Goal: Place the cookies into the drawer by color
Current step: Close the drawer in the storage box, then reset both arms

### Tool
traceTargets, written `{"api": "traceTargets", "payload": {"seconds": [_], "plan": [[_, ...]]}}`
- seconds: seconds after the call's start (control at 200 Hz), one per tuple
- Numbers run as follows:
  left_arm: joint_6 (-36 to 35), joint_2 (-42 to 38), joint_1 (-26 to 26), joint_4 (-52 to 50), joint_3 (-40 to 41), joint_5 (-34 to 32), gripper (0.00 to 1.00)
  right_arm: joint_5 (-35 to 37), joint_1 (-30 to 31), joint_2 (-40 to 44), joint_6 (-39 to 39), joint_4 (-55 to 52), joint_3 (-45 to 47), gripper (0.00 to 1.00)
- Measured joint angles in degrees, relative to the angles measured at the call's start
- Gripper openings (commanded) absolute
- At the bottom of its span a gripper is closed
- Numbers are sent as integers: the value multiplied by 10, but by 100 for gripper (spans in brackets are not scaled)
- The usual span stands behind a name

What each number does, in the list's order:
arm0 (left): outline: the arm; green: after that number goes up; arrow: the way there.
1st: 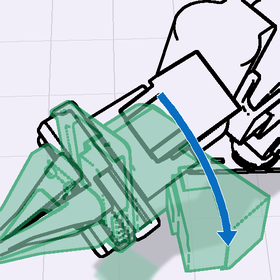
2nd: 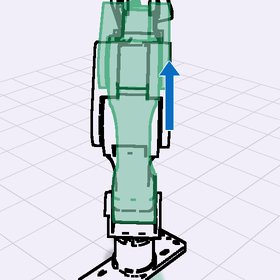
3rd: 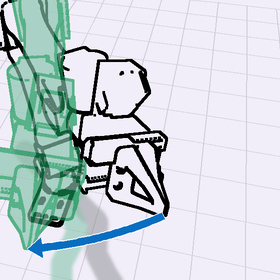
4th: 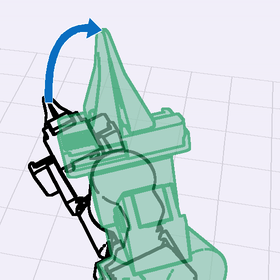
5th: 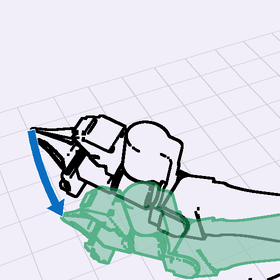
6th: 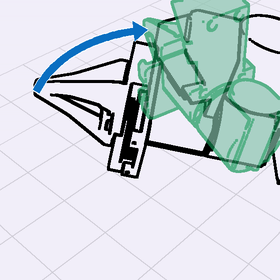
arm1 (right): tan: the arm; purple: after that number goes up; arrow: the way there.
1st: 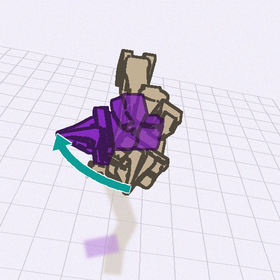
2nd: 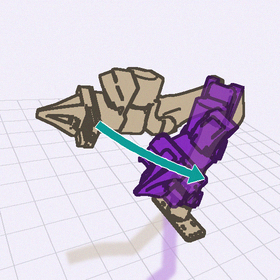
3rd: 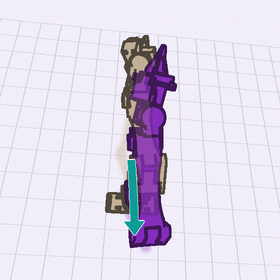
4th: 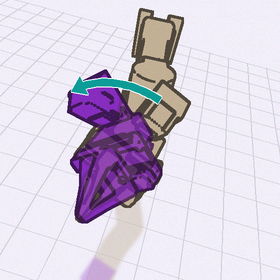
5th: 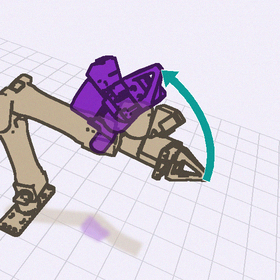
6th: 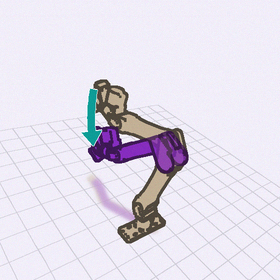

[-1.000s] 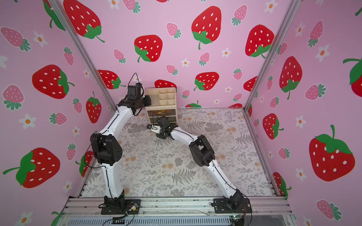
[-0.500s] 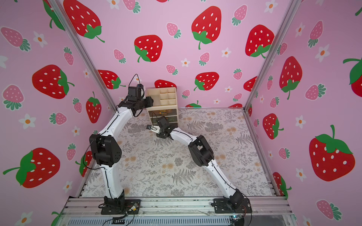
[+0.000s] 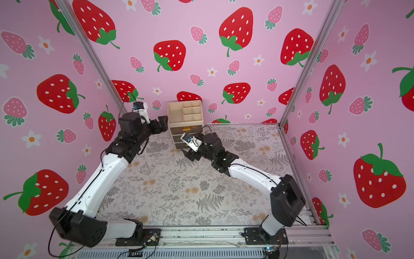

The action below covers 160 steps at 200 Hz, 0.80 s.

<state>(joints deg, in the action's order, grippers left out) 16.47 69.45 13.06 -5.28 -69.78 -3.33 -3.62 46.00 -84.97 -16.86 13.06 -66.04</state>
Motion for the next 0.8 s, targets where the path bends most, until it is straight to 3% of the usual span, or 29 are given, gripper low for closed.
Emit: {"api": "traceTargets", "payload": {"seconds": [0.125, 0.225, 0.345, 0.48, 0.64, 0.8], "plan": [[-10, -119, -2, 90, 188, -39, 100, 50, -38, 131, 64, 9, 127, 99], [-35, -137, -3, 120, 296, -92, 100, 69, -100, 183, 96, 11, 227, 99], [-100, -124, -9, 170, 404, -145, 99, 96, -203, 176, 121, 22, 318, 99], [-155, -85, -21, 232, 470, -164, 100, 128, -293, 157, 152, 49, 391, 99], [-167, -40, -66, 330, 511, -133, 100, 147, -319, 155, 144, 134, 425, 99], [-147, 67, -105, 481, 538, -105, 100, 152, -368, 93, 149, 276, 494, 99]]}}
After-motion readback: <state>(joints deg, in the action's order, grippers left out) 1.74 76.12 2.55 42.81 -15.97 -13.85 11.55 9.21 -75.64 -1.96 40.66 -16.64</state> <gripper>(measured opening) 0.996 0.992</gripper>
